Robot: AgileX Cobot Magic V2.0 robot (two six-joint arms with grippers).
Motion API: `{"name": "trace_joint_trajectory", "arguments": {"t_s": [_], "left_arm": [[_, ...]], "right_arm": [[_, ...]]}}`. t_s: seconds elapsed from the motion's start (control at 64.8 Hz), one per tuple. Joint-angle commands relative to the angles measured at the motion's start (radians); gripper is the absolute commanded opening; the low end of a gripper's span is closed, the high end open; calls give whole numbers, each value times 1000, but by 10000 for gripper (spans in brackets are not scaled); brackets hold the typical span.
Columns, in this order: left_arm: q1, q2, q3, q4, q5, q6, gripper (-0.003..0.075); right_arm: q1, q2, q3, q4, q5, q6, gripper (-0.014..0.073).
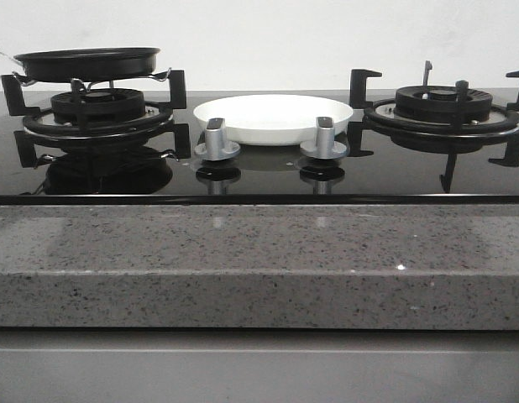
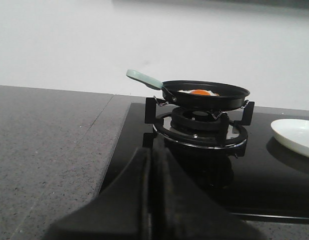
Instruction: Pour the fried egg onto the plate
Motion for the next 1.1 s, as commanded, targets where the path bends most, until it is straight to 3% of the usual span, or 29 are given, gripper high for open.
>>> {"name": "trace_joint_trajectory", "arguments": {"t_s": [0.0,0.879,1.08], "left_arm": [[-5,-19,4,-1,-86,-10,-19],[-5,-19,4,-4,-110,-10,-19],[-5,-14,-132,-44,-84,-10,-19]], "right_arm": [[-7,-21,-4,-13,-78,-8,-67],[-7,-21,-4,-13,-79,-8,-67],[-7,-21,-73,-12,-23,-8,-67]]}}
